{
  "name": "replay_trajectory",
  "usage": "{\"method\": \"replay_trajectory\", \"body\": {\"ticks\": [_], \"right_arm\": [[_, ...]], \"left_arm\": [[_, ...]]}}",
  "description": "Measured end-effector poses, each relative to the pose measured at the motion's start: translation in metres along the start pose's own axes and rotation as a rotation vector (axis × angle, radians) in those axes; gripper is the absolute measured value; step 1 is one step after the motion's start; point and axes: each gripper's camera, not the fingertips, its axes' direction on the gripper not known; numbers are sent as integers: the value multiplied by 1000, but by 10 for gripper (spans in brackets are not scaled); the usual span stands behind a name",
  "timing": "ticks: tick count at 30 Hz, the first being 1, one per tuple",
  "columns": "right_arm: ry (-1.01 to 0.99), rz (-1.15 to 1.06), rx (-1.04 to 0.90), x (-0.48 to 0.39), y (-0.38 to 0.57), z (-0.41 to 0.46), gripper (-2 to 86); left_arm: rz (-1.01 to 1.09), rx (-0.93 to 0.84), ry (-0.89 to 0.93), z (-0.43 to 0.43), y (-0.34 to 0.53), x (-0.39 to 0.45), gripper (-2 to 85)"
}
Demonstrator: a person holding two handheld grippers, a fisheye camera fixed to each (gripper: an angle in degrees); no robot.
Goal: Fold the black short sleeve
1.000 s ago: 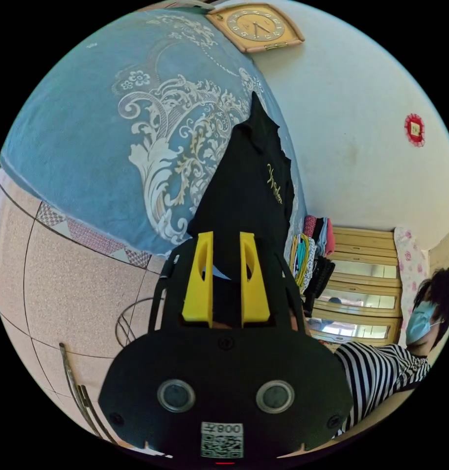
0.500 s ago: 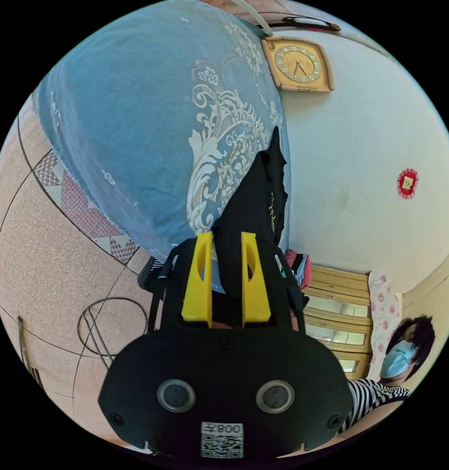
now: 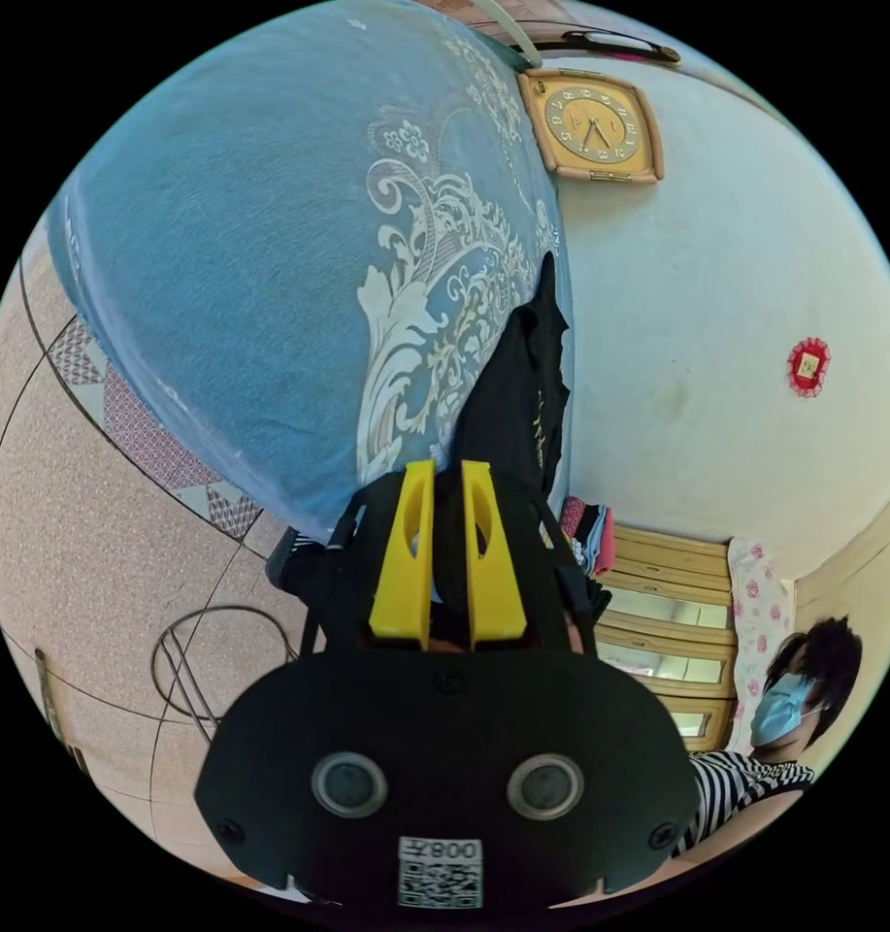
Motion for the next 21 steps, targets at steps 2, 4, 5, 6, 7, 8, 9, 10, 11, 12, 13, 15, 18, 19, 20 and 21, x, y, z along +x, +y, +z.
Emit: {"method": "replay_trajectory", "body": {"ticks": [2,4,5,6,7,8,9,10,11,12,13,15,18,19,20,21], "right_arm": [[-11,3,1,5,3,-1,52],[-13,2,-1,8,5,-2,45],[-11,2,-2,11,7,-3,39],[-12,8,-3,14,9,-4,33],[-12,11,-4,16,9,-4,30],[-16,15,-7,19,11,-5,25],[-18,15,-6,21,14,-7,22],[-17,16,-4,22,15,-8,20],[-19,14,0,23,17,-11,18],[-29,9,5,24,20,-15,16],[-35,6,9,24,21,-17,16],[-74,-7,22,25,27,-26,13],[-107,-34,30,23,34,-38,11],[-112,-42,31,22,35,-40,11],[-117,-56,33,20,38,-44,10],[-124,-68,35,17,41,-48,9]], "left_arm": [[-3,0,-2,-2,4,4,35],[-5,-3,-5,-4,7,8,29],[-4,-8,-8,-5,9,11,26],[-3,-12,-9,-6,12,15,23],[-2,-12,-10,-6,13,17,22],[1,-14,-11,-7,16,21,20],[5,-16,-14,-9,19,25,18],[6,-17,-15,-10,21,27,17],[11,-17,-16,-12,24,32,16],[18,-20,-15,-14,27,37,15],[23,-20,-14,-16,28,40,15],[40,-20,-1,-23,35,50,14],[60,-15,25,-32,44,63,13],[64,-15,30,-34,45,66,13],[71,-16,38,-37,49,71,13],[78,-16,46,-40,52,76,13]]}}
